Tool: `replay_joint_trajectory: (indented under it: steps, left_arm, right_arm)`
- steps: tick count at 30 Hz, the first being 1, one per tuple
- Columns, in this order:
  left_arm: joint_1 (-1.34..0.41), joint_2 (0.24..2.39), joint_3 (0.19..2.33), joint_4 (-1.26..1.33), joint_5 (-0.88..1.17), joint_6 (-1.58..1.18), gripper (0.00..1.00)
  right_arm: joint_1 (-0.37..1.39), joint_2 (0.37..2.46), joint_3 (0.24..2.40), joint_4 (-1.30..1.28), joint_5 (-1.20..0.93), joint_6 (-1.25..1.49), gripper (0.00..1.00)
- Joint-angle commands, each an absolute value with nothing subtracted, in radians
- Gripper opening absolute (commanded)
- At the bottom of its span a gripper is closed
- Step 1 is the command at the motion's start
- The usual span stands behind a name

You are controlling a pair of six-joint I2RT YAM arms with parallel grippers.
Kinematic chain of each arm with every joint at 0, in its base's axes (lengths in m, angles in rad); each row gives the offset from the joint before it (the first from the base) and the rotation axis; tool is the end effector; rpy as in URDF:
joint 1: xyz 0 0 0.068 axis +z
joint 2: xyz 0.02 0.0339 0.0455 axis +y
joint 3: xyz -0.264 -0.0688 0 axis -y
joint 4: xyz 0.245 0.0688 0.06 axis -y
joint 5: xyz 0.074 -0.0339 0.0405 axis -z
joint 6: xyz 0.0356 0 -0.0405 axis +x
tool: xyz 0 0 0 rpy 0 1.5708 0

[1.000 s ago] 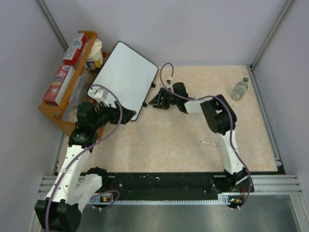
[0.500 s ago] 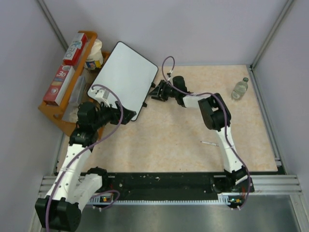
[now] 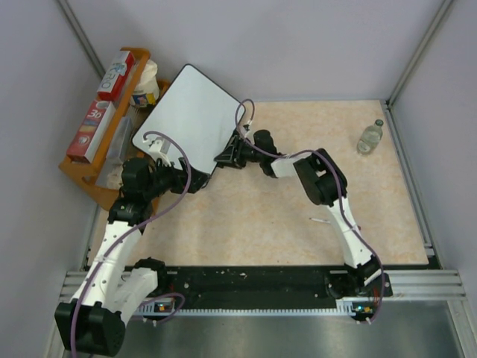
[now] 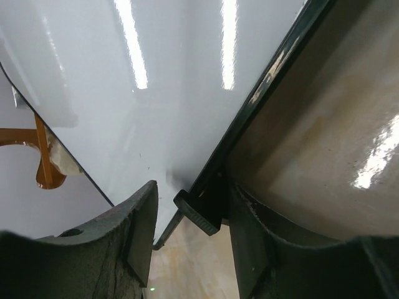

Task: Write a sentence on the whiteboard
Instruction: Adjust the Whiteboard stand at the corner of the board.

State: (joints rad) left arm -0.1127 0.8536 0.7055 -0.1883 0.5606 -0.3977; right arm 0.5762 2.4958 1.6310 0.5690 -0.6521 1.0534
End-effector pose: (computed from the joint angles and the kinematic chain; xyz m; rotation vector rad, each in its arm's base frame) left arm 0.1926 -0.0408 0.3013 0.1151 1.9470 -0.8746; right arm 0.4354 0.3087 0.0951 -0.0149 2.1942 1.6408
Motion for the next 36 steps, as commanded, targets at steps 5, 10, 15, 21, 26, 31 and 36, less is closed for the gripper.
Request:
replay_joint_trajectory:
  steps: [5,10,15,21,26,31,36]
  left_arm:
    - [-0.114,0.831,0.686,-0.15,0.565,-0.399,0.97]
    - [-0.114,0.833,0.684,-0.15,0.565,-0.399,0.97]
    - [-0.114,0.838,0.686,-0.15,0.557,-0.393,0.97]
    - [-0.114,0.856,0.687,-0.15,0.557,-0.387,0.97]
    - [-0.114,0.873,0.701,-0.15,0.557,-0.382,0.97]
    - [-0.114,0.893,0.751,-0.193,0.532,-0.356,0.97]
    - [-0.114,0.884,0.833,-0.255,0.473,-0.302,0.97]
  right_arm:
    - [0.65,2.448,1.554,0.658,-0.686,1.074,0.48]
    - [0.663,2.364,1.551,0.46,-0.643,0.92,0.52]
    - [0.66,2.24,1.565,0.149,-0.503,0.674,0.64]
    - [0.594,2.143,1.563,0.009,-0.385,0.497,0.7]
    - [0.52,2.17,1.623,0.002,-0.387,0.465,0.65]
    - [0.491,2.288,1.779,-0.104,-0.365,0.41,0.62]
    - [0.476,2.378,1.931,-0.138,-0.347,0.434,0.6]
